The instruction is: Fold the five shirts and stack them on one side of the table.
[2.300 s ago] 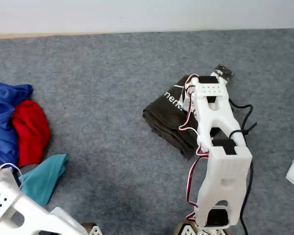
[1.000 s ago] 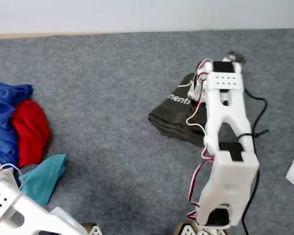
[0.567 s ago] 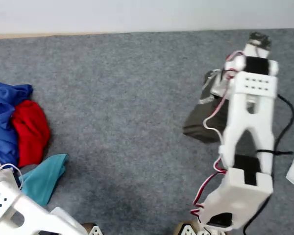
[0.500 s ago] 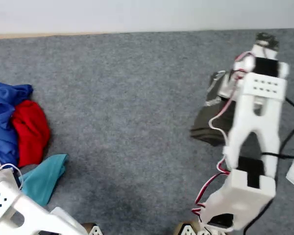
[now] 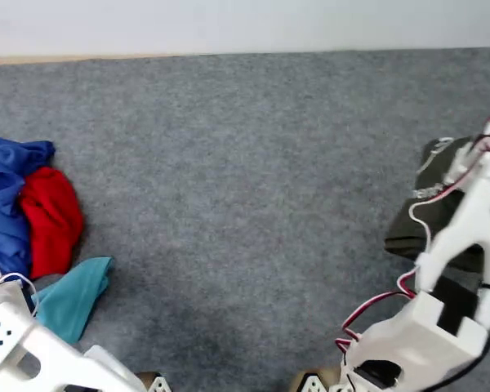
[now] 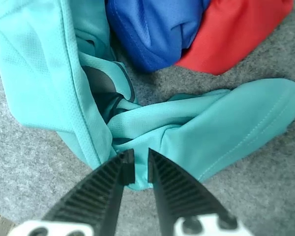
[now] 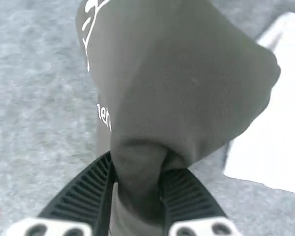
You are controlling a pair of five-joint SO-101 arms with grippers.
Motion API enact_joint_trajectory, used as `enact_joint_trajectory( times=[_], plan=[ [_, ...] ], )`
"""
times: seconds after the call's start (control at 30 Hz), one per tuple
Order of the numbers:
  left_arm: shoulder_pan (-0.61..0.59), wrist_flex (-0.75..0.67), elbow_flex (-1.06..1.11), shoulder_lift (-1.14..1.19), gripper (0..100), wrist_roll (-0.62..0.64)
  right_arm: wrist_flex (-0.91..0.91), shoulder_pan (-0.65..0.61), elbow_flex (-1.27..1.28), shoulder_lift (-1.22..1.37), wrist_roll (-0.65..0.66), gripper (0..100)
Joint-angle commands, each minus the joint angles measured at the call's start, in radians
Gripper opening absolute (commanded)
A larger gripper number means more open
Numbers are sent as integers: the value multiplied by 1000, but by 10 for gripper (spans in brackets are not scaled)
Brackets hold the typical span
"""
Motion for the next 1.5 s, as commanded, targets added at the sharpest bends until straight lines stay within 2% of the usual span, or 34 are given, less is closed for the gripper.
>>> enact_joint_trajectory(
  times=[0.0, 0.23, 0.5, 0.83, 1.13, 1.47],
  plan=[
    [-2, 5, -12, -20, 55, -6, -5, 70, -28, -73, 38, 9],
    [-2, 5, -10, -20, 55, -6, -19, 160, -58, -82, 101, 9],
    [-2, 6, -7, -20, 55, -6, -153, 236, -58, -79, 170, 9],
    [-2, 6, -5, -20, 55, -6, -165, 323, -64, -21, 207, 9],
    [0, 28, -12, -20, 55, -6, -216, 404, -64, 62, 239, 9],
    [0, 28, -12, -20, 55, -6, -344, 467, -64, 193, 344, 9]
  ],
)
